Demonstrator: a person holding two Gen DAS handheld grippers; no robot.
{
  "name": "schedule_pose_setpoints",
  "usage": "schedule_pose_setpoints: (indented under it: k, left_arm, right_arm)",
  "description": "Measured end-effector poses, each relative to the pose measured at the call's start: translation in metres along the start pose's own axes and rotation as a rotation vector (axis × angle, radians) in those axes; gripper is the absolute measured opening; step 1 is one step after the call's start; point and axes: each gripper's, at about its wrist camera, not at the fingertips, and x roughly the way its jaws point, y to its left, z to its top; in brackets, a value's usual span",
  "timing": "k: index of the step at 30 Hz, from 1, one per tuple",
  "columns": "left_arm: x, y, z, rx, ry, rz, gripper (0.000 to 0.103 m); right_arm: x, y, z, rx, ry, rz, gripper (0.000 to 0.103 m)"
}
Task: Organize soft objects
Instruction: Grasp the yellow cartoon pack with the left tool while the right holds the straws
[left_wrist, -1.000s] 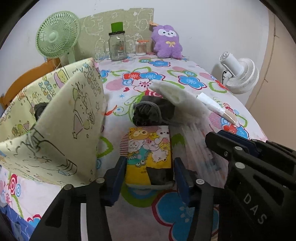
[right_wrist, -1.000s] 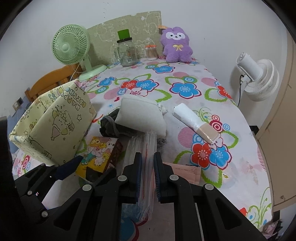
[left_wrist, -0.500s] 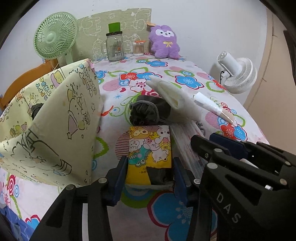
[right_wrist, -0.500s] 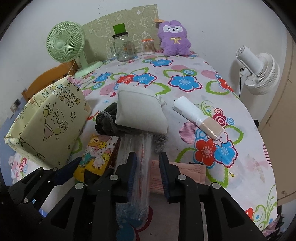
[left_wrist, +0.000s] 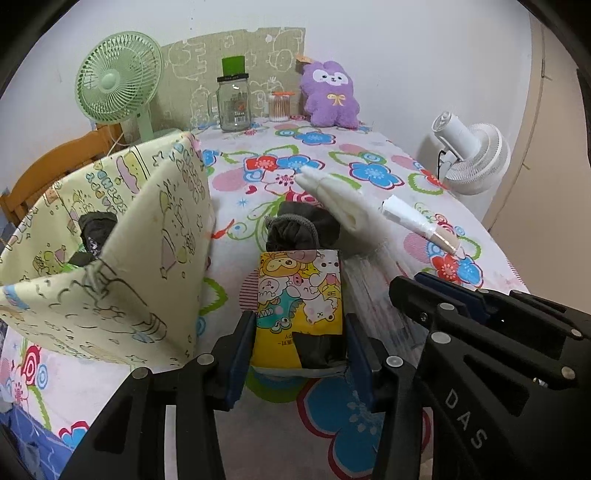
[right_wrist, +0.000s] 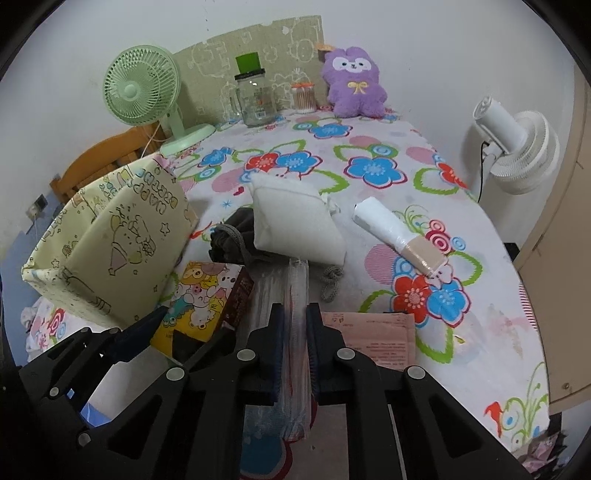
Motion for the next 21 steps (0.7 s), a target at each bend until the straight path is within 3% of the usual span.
schedule_pose_setpoints:
  k: [21]
  left_arm:
    - [-0.05,-0.009,0.019,0.013,-0.1,0.001,0.049]
  right_arm:
    - [-0.06,0.006,0.013,-0.005,-0.127,-0.04,0.014]
